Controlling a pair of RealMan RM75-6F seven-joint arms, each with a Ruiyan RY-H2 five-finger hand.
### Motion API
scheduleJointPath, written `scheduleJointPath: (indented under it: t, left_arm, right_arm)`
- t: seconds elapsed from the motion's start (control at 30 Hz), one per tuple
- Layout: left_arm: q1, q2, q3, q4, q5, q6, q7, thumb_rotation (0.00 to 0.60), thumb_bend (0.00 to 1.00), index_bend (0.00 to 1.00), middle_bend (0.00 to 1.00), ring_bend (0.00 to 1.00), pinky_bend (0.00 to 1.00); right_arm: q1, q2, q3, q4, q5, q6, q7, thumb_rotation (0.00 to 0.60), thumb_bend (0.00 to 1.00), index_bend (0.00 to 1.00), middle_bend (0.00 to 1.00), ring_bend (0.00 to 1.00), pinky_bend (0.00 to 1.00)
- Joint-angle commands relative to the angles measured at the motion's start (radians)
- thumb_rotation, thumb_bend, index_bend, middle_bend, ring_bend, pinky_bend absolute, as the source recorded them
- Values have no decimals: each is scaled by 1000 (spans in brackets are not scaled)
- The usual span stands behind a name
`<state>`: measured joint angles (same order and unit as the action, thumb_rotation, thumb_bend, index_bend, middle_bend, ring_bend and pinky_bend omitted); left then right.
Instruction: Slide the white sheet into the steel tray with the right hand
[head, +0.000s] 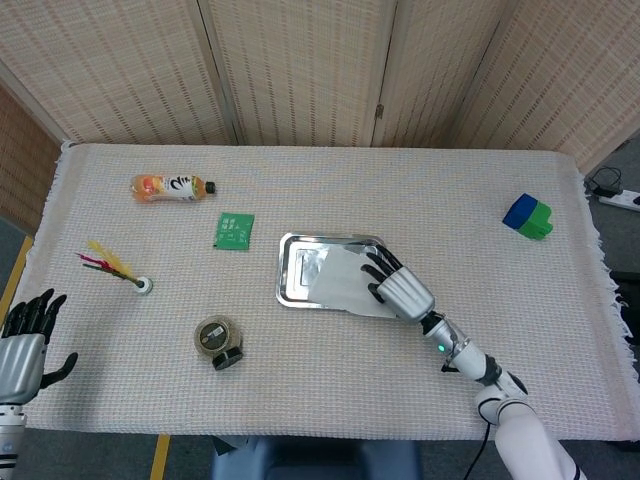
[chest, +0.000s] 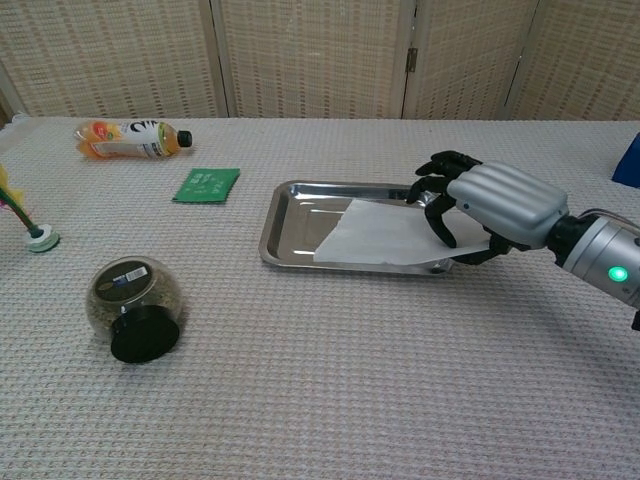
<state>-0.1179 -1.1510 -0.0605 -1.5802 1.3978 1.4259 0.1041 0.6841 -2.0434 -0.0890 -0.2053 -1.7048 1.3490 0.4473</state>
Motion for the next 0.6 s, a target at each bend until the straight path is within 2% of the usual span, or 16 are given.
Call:
scheduleJointPath:
  t: [0.03,0.17,0.4,0.6]
  left_arm:
    - [1,0,-1,0,-2,0,1,600,360,0,0,0,0]
    - [-4,-5,-1,6,-10,-11,9,600,360,0,0,0,0]
    - [-8,-11,-5,16,-25,-25,10,600,360,0,0,0,0]
    - [-8,-9,-7,18,-27,-27,2,600,360,0,0,0,0]
  right_arm:
    - [-7,15,-17,6,-17,29,19,600,453,711,275,113,0]
    - [12,13,-13,13,-13,14,40,600,454,711,275,114,0]
    - [70,12,-52,43,-54,0,69,600,453,711,275,115,0]
    - [110,16,-64,63,-66,-14,59,600,453,711,272,115,0]
